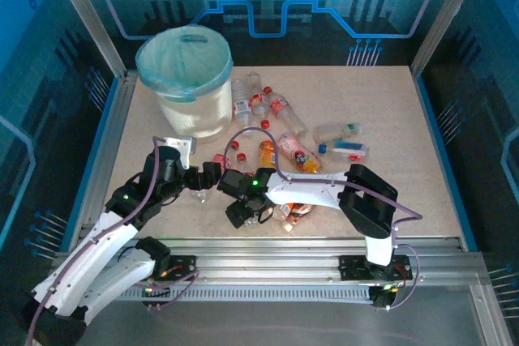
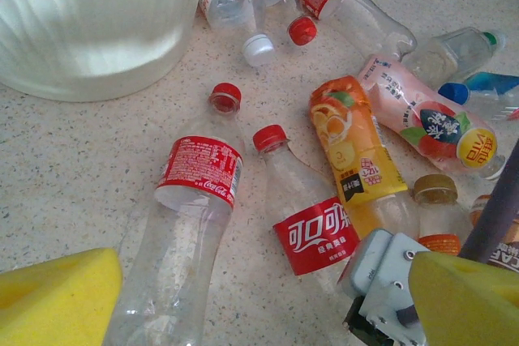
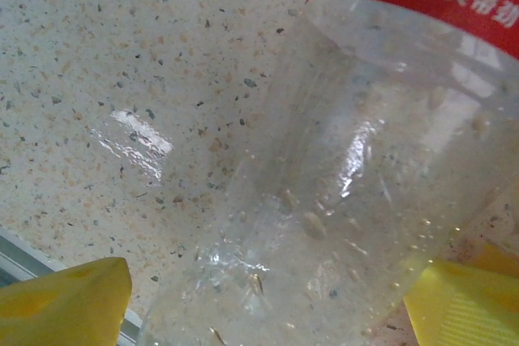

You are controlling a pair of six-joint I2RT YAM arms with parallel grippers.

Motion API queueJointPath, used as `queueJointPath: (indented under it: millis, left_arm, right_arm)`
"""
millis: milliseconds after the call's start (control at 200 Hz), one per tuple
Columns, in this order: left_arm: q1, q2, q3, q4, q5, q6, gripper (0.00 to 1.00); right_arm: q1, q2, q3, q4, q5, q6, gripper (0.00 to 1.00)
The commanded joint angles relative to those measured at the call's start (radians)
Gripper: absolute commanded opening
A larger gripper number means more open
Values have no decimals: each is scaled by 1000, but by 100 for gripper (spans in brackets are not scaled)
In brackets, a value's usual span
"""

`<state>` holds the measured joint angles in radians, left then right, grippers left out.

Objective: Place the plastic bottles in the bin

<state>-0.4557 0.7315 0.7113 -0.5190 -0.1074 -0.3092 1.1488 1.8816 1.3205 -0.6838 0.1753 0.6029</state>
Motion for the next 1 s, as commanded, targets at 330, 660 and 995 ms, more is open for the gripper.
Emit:
queueJointPath:
  millis: [330,660,995]
  left_arm:
    - [-6,-22,42,-32,-84,-8,92]
    - [-5,-18,112,-26,-93,-27,93]
    - [-4,45,245,-58,-95,-108,96]
  right_arm:
    - [-33,18,-6,44,-60,3,77]
    - [-43,-71,-62,79,-44,27,63]
    - [-47,-267,-139,146,-22,40,54]
